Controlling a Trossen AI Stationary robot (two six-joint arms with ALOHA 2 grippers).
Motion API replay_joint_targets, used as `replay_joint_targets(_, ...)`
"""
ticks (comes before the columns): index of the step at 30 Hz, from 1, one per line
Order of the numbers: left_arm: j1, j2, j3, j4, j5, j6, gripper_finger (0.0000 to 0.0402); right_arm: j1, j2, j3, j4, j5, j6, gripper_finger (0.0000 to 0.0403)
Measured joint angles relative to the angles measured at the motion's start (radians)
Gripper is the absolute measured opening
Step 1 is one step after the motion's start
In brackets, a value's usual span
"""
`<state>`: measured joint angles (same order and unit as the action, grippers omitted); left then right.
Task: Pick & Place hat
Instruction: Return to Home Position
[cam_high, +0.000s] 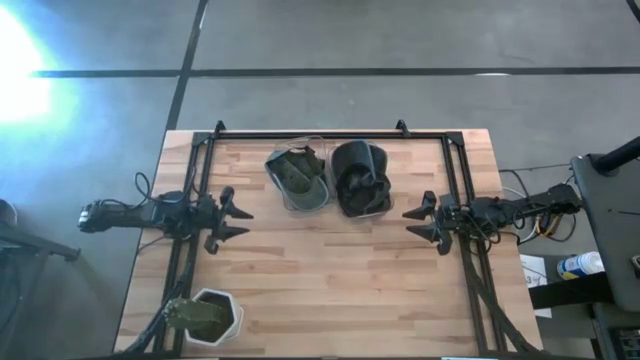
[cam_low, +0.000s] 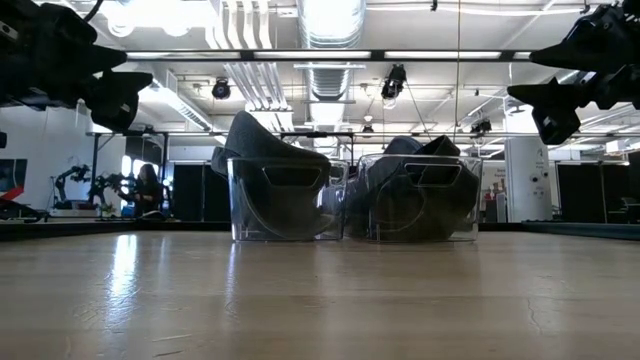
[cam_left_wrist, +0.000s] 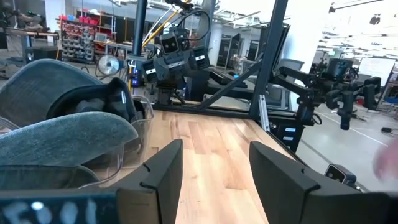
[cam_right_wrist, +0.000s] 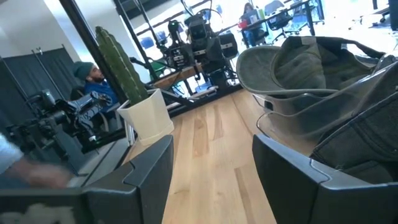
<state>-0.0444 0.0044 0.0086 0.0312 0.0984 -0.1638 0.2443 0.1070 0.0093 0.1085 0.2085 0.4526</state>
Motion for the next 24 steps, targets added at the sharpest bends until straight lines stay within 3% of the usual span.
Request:
replay_joint_targets(19, 0.000, 0.000, 0.001, 0.002, 0.001, -0.001, 0.0179, 0.000, 0.000, 0.000, 0.000, 0.000, -0.002, 0.0215)
replay_joint_targets(24, 0.000, 0.000, 0.001, 0.003, 0.001, -0.001, 0.0179, -0.015, -0.029, 0.000, -0.001, -0.016, -0.093, 0.0215)
